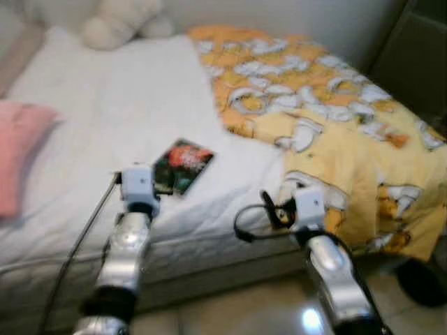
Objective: Clean up the room
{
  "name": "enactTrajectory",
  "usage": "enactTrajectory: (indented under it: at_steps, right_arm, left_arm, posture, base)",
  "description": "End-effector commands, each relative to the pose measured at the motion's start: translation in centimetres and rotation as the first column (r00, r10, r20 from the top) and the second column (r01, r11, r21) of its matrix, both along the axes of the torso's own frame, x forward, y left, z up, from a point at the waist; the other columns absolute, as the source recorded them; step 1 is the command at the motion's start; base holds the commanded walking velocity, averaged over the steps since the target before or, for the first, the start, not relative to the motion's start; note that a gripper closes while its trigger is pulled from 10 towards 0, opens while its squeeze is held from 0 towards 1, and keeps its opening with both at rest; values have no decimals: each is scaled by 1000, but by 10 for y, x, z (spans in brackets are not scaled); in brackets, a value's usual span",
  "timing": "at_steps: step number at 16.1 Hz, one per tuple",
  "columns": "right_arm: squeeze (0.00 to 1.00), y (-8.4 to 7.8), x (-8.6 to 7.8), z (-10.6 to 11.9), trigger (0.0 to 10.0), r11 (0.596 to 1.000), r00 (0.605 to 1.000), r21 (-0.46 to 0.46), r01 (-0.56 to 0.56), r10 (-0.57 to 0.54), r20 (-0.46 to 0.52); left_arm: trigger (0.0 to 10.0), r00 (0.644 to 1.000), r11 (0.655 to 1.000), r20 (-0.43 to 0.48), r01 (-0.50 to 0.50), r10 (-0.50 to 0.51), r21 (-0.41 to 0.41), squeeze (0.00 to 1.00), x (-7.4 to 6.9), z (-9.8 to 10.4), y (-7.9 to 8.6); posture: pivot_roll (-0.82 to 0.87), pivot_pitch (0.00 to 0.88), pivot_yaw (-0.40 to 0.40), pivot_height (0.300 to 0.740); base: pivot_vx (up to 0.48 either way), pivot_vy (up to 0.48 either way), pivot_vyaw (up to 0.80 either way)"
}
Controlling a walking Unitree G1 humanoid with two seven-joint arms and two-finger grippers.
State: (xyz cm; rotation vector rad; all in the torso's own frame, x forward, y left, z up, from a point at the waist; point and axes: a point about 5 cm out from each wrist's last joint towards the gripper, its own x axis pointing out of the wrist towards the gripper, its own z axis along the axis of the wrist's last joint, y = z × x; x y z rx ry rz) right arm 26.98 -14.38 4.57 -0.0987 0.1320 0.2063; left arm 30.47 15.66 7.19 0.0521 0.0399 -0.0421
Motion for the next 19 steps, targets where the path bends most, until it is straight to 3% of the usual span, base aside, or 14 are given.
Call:
enactTrajectory:
  at_steps: [1,8,12,13,15,17,19]
  right_arm:
    - [0,4,5,5,10000,1000,1000,3,-11,11,25]
    - [0,5,0,3,10000,1000,999,-9,-26,26,34]
    - [0,4,-15,-1,10000,999,999,-14,-41,41,3]
    - [0,2,-23,-4,10000,999,999,-15,-32,32,-15]
    - [0,-4,-43,-7,10000,999,999,-23,-38,38,-30]
    - [0,-9,-54,-11,10000,1000,998,-28,-11,9,-68]
    - [0,-9,-67,-8,10000,999,997,-30,-13,11,-81]
  left_arm:
    - [10000,1000,999,14,-1,1,39,0,3,3,6]
    - [10000,1000,997,-4,-18,19,71,0,16,5,12]
    - [10000,997,992,-74,8,1,124,0,24,-2,7]
    - [10000,991,988,-127,-14,34,152,0,30,-7,12]
    - [10000,984,974,-153,-57,92,218,0,39,-4,24]
    - [10000,975,961,-193,-56,112,272,0,42,-5,36]
    - [10000,956,914,-221,-92,192,395,0,38,-9,58]
  posture:
    - [130,0,-78,740]
    - [105,0,-75,740]
    - [55,0,-73,740]
    - [34,0,-77,740]
    - [-18,0,-73,740]
    - [-63,0,-76,740]
    - [-94,0,-76,740]
  base:
    - [458,0,0]
    - [436,0,0]
    - [250,374,-197]
    - [0,480,-769]
    - [0,240,-387]
    - [0,0,0]
    - [0,0,0]
